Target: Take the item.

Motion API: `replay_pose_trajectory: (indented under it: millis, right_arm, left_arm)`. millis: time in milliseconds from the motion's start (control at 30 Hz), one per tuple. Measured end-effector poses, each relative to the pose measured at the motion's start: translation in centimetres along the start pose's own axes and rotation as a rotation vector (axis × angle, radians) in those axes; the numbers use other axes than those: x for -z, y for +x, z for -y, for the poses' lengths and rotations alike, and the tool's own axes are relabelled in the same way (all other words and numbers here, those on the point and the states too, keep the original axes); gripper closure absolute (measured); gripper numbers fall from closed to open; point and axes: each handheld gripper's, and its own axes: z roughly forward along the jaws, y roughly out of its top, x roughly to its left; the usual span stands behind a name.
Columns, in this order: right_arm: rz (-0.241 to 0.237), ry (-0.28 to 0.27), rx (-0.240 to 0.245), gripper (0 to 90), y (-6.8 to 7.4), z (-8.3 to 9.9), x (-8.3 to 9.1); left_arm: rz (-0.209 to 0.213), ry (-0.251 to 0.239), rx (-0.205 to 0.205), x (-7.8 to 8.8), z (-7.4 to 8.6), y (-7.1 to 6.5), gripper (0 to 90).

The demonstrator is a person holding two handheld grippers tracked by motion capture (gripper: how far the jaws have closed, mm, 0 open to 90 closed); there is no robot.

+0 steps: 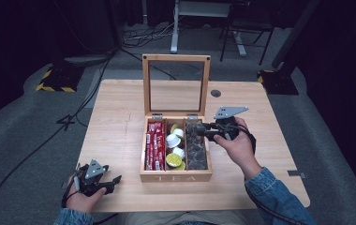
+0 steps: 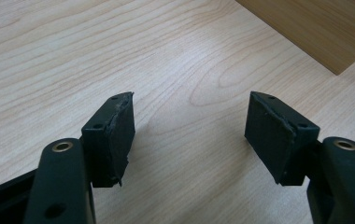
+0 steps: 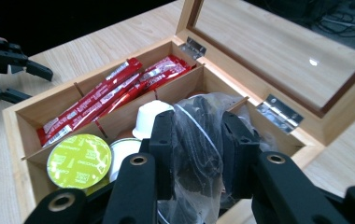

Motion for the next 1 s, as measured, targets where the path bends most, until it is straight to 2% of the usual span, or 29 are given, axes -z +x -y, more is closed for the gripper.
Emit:
replay_pose_trajectory:
  millis: [267,567,800,1000]
  right_arm:
    - [0.024,-0.008,0.008,69.5,-0.2,-0.2,2.6]
    - [0.062,-0.003,0.002,69.3,-0.8,0.0,5.4]
    - [0.087,-0.004,-0.016,69.3,-1.5,0.4,6.9]
    - [0.117,-0.002,-0.034,69.3,-2.4,1.0,8.1]
  left_arm:
    - [0.012,0.010,-0.015,-0.7,-0.7,0.1,33.3]
    - [0.019,0.015,-0.008,-1.2,-1.2,0.2,33.0]
    - [0.031,0.001,-0.005,-1.2,-1.1,0.4,30.0]
    - [0.024,0.008,-0.006,-1.1,-1.0,0.6,27.2]
